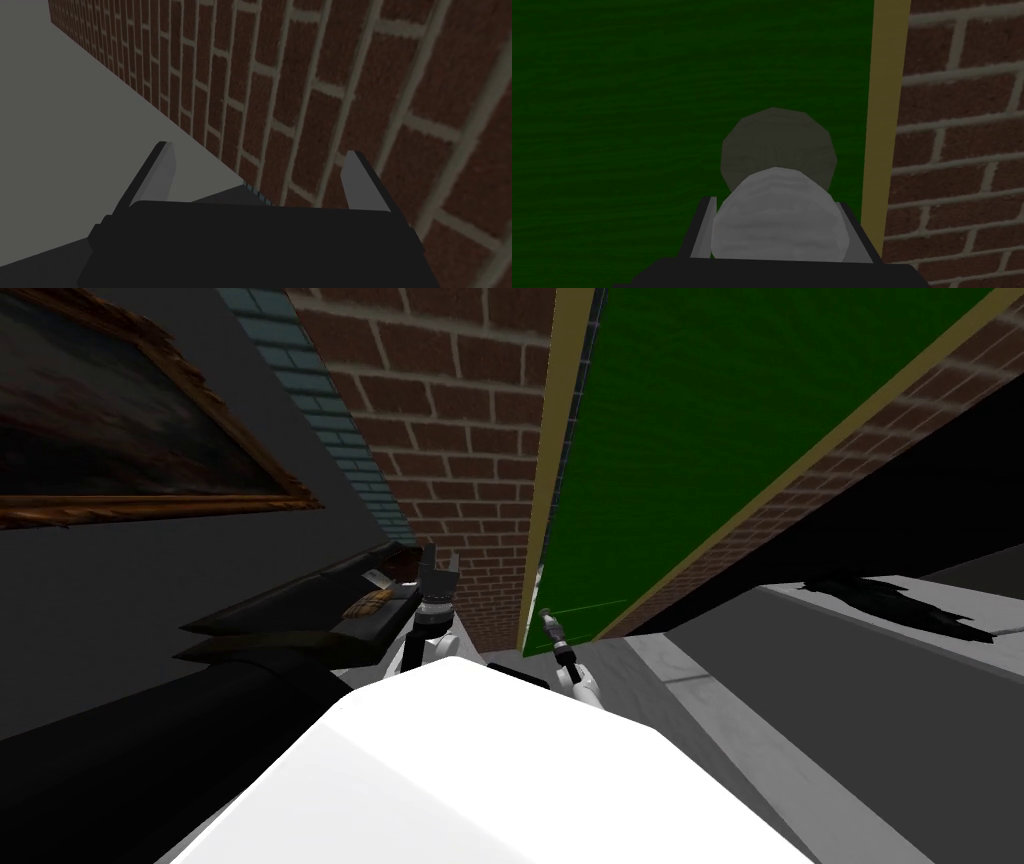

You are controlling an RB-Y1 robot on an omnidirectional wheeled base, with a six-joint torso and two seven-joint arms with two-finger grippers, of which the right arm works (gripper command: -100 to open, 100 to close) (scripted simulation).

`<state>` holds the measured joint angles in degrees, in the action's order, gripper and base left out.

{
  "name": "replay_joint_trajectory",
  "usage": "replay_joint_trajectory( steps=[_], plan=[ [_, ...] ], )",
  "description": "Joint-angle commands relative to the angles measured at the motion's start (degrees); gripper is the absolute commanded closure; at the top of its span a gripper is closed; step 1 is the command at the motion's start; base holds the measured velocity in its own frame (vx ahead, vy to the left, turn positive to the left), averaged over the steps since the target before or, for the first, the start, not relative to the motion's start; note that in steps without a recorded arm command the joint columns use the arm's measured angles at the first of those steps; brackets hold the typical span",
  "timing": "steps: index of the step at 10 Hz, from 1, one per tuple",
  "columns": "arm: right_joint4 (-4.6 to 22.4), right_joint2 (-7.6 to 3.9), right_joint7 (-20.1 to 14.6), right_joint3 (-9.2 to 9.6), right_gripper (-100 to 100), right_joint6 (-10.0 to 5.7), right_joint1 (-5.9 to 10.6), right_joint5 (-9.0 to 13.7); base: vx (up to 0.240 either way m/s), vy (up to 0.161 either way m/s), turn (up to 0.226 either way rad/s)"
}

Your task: Pull the door open

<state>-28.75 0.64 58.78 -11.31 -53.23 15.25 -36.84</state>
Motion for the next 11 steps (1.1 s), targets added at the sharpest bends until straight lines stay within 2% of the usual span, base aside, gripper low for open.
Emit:
replay_joint_trajectory(
  steps=[1, 4, 5, 7, 8, 10, 11],
  plan=[
    [-0.08, 0.22, -2.64, 0.59, 100, -0.21, -0.44, 1.48, -0.080, -0.050, 0.157],
    [-0.80, -0.22, -7.34, 1.11, 100, -0.24, -1.03, 4.77, -0.070, -0.064, 0.211],
    [-0.80, -0.22, -7.63, 1.11, 100, -0.24, -1.03, 4.77, -0.041, -0.038, 0.049],
    [-1.35, -0.52, -10.92, 1.51, 100, -0.26, -1.48, 7.27, -0.052, -0.034, 0.149],
    [-1.35, -0.52, -11.53, 1.51, 100, -0.26, -1.48, 7.27, -0.048, -0.040, 0.087],
    [-1.93, -0.81, -14.96, 1.93, 100, -0.28, -1.95, 9.91, -0.050, -0.050, 0.173],
    [-1.93, -0.81, -15.57, 1.93, 100, -0.28, -1.95, 9.91, -0.049, -0.036, 0.061]
  ],
)
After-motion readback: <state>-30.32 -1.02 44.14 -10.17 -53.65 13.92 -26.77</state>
